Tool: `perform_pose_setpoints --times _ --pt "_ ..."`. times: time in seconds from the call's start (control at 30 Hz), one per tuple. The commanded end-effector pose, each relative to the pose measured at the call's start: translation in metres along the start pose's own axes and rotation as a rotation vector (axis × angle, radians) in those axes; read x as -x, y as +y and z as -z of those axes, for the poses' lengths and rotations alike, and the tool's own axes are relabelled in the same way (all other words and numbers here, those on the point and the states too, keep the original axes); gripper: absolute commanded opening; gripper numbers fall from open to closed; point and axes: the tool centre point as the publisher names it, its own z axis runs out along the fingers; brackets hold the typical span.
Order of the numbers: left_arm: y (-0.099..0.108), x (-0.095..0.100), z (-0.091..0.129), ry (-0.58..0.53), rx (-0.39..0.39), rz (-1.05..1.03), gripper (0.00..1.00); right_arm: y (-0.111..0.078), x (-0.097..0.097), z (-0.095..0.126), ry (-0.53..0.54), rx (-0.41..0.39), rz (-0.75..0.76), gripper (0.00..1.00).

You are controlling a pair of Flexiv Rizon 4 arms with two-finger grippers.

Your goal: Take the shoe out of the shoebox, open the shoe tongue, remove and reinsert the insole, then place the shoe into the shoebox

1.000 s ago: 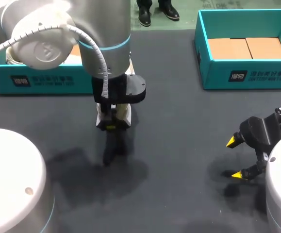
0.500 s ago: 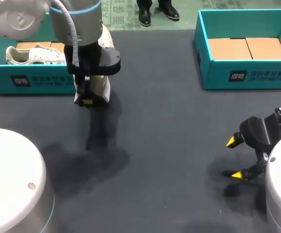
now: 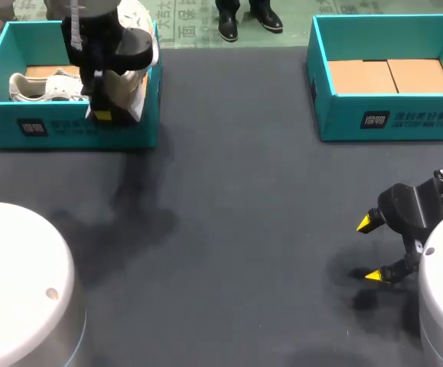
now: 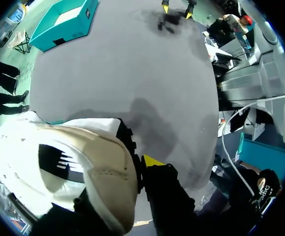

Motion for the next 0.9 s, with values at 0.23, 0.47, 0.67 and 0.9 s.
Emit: perform_pose_setpoints --times 0.23,0.47,0.67,0.9 --pt "0.003 0.008 0.008 0.025 0.004 -0.004 0.0 0.0 -0.003 0.001 -0.004 -0.001 0.0 1.0" --pt "0.003 0.008 0.008 0.025 0.004 -0.004 0.0 0.0 -0.003 0.001 -0.004 -0.001 0.0 1.0" --pt "0.024 0.021 0.007 0.049 -0.002 -0.021 0.0 0.0 -0.003 0.001 -0.004 -0.001 0.0 1.0" --pt "0.071 0.05 0.009 0.036 0.023 0.017 0.0 0.0 -0.003 0.001 -0.004 -0.001 0.0 1.0"
